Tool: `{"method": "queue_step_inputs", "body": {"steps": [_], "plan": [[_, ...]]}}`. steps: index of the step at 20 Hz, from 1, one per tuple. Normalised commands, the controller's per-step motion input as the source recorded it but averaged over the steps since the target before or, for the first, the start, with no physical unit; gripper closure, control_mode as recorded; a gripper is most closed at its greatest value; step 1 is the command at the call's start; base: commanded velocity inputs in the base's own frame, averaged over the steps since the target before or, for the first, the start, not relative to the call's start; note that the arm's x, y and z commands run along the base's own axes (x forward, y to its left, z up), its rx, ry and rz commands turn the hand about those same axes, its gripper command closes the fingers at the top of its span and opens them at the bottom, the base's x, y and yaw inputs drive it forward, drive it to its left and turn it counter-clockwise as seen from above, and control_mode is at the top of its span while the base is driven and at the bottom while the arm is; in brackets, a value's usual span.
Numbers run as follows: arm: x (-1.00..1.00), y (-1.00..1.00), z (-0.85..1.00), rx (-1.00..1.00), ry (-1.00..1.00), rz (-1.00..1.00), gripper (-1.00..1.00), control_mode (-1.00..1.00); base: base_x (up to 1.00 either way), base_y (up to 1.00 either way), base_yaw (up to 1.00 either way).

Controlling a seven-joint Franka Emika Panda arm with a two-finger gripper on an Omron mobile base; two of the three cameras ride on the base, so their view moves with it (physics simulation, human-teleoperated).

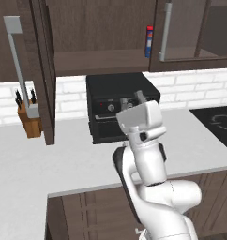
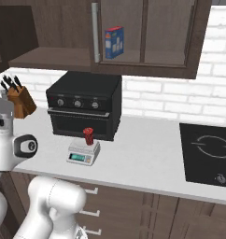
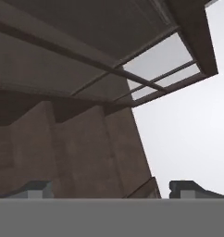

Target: Pick the yogurt and place it on the digital scale for weighing, and close the cabinet.

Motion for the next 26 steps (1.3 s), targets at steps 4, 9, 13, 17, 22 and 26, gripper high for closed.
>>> {"method": "queue_step_inputs", "body": {"steps": [4,9,13,17,22,26], "plan": [[0.17,0.8,-0.69,0.0,-0.06,0.0,-1.0,-1.0,0.0,0.0,0.0],[0.13,0.88,-0.65,-0.11,-0.09,0.0,-1.0,-1.0,0.0,0.0,0.0],[0.06,0.97,-0.61,-0.11,-0.15,0.0,-1.0,-1.0,0.0,0.0,0.0],[0.04,0.8,-0.33,-0.11,-0.17,0.01,-1.0,-1.0,0.0,0.0,0.0],[0.0,0.72,-0.3,-0.14,-0.18,0.0,-1.0,-1.0,0.0,0.0,0.0],[0.0,0.65,-0.3,-0.13,-0.15,0.0,-1.0,-1.0,0.0,0.0,0.0]]}}
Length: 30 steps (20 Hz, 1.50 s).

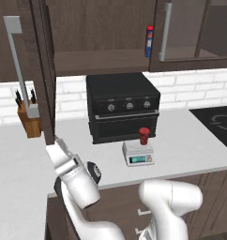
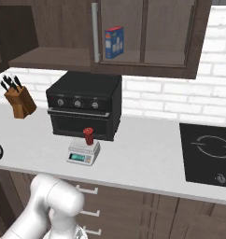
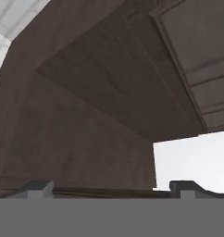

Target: Pick the yogurt and place it on the digital scale for weighing, and close the cabinet.

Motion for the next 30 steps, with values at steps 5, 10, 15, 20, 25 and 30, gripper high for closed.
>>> {"method": "queue_step_inputs", "body": {"steps": [5,10,15,20,25,30], "plan": [[0.0,0.49,-0.27,-0.08,-0.12,0.0,-1.0,-1.0,0.0,0.0,0.0],[0.0,0.36,0.0,0.04,-0.09,0.03,-1.0,-1.0,0.0,0.0,0.0],[0.1,0.6,0.0,0.06,-0.03,0.03,-1.0,-1.0,0.0,0.0,0.0],[0.23,0.64,0.06,0.04,-0.03,0.03,-1.0,-1.0,0.0,0.0,0.0],[0.0,0.05,0.38,0.13,-0.17,0.07,-1.0,-1.0,0.0,0.0,0.0],[0.0,0.0,0.47,0.13,-0.21,0.05,-1.0,-1.0,0.0,0.0,0.0]]}}
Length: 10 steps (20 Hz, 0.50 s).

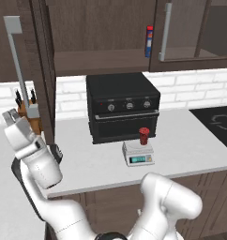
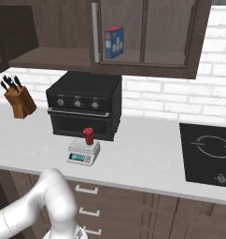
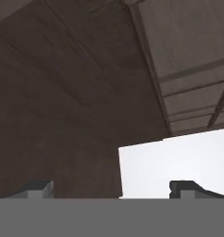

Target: Pick the yogurt and place it on the digital scale for weighing, and close the cabinet.

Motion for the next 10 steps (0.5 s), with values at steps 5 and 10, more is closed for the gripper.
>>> {"method": "queue_step_inputs", "body": {"steps": [5,10], "plan": [[-0.1,-0.09,0.4,0.17,-0.18,0.05,-1.0,-1.0,0.0,0.0,0.0],[-0.25,-0.67,0.28,0.27,-0.11,0.02,-1.0,-1.0,0.0,0.0,0.0]]}}
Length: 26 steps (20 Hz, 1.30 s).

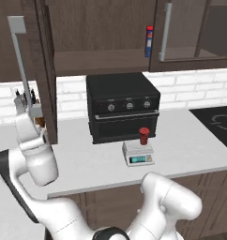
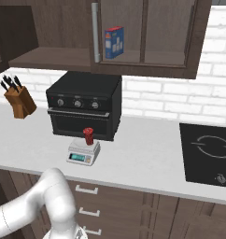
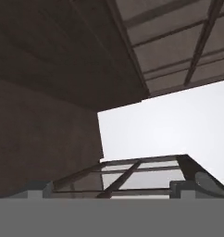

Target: Pick the yogurt and place it on the digital scale for weighing, and close the cabinet.

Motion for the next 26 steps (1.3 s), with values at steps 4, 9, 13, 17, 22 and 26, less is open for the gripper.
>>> {"method": "queue_step_inputs", "body": {"steps": [4,9,13,17,22,26], "plan": [[-0.08,-0.95,0.27,0.31,-0.06,0.03,-1.0,-1.0,0.0,0.0,0.0],[-0.08,-1.0,0.32,0.29,-0.01,0.05,-1.0,-1.0,0.0,0.0,0.0],[0.05,-1.0,0.49,0.23,0.12,0.03,-1.0,-1.0,0.0,0.0,0.0],[0.13,-1.0,0.38,0.22,0.13,0.01,-1.0,-1.0,0.0,0.0,0.0],[0.4,-1.0,0.05,0.11,0.07,-0.04,-1.0,-1.0,0.0,0.0,0.0],[0.75,-0.78,0.07,0.0,0.0,-0.19,-1.0,-1.0,0.0,0.0,0.0]]}}
